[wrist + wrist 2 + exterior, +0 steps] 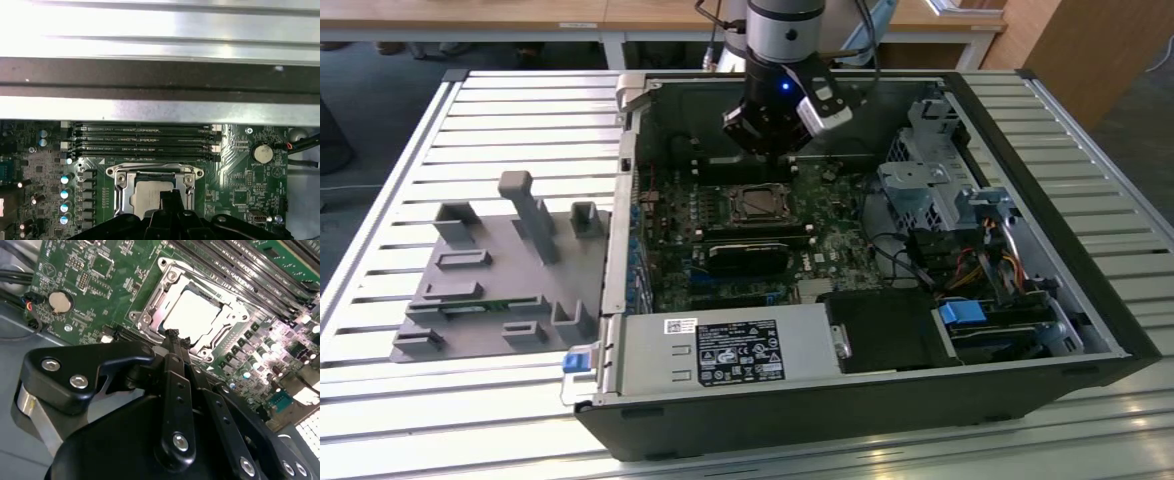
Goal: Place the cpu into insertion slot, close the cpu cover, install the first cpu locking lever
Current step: 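Install the first cpu locking lever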
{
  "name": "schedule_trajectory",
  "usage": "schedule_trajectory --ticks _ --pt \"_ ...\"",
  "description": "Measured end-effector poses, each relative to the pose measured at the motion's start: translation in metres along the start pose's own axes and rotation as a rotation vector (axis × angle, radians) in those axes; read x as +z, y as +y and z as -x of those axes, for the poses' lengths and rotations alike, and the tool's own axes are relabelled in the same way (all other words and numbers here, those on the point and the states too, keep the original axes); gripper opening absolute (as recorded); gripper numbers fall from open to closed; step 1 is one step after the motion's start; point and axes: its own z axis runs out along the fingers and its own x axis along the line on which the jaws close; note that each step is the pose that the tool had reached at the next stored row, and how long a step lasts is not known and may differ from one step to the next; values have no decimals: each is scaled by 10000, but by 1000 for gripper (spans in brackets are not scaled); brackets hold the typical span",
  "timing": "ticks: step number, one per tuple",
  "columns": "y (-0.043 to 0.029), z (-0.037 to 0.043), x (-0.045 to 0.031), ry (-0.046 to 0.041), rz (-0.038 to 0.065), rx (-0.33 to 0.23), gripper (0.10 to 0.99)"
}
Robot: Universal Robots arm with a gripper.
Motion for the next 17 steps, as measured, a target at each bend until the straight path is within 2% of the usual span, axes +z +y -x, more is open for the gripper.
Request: schedule_trajectory --ticks 8,14,16,17 --pt "-218 0 -2 1 -2 0 106" --pt "-450 0 -4 0 0 0 106" --pt "-512 0 -4 30 8 1 106" --pt "-534 0 -3 73 28 1 106"
